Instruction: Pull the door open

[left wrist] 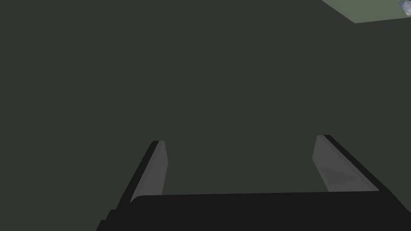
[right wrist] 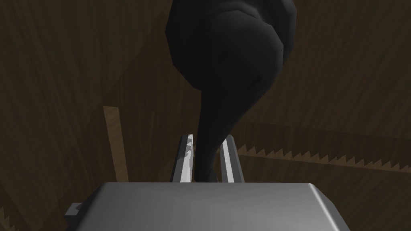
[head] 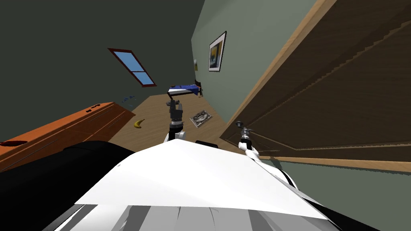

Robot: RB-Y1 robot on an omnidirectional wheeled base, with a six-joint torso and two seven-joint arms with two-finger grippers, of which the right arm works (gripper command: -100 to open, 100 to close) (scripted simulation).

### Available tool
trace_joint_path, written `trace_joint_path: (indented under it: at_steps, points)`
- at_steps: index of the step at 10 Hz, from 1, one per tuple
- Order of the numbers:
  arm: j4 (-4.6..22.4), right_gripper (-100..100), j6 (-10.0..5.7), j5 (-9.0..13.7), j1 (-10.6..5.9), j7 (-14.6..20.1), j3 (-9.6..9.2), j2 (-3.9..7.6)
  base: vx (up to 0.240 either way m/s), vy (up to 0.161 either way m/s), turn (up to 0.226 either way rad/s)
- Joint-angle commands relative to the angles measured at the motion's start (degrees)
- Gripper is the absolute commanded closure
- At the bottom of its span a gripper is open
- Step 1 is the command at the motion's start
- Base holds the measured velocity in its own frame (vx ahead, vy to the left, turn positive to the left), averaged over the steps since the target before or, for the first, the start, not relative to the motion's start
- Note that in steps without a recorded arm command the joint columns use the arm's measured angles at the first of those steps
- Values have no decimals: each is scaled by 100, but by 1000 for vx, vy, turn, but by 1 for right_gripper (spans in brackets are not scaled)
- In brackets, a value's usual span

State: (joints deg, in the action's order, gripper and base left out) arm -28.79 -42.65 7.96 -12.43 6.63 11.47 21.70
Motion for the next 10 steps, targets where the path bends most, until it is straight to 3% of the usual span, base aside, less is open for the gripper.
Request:
trace_joint_path:
  at_steps: [1,10]
  points:
    - [33,100,-39,-78,-11,48,-64,-64,-238,-64,132]
    - [92,100,-161,-340,-88,290,-170,-48,-171,-48,115]
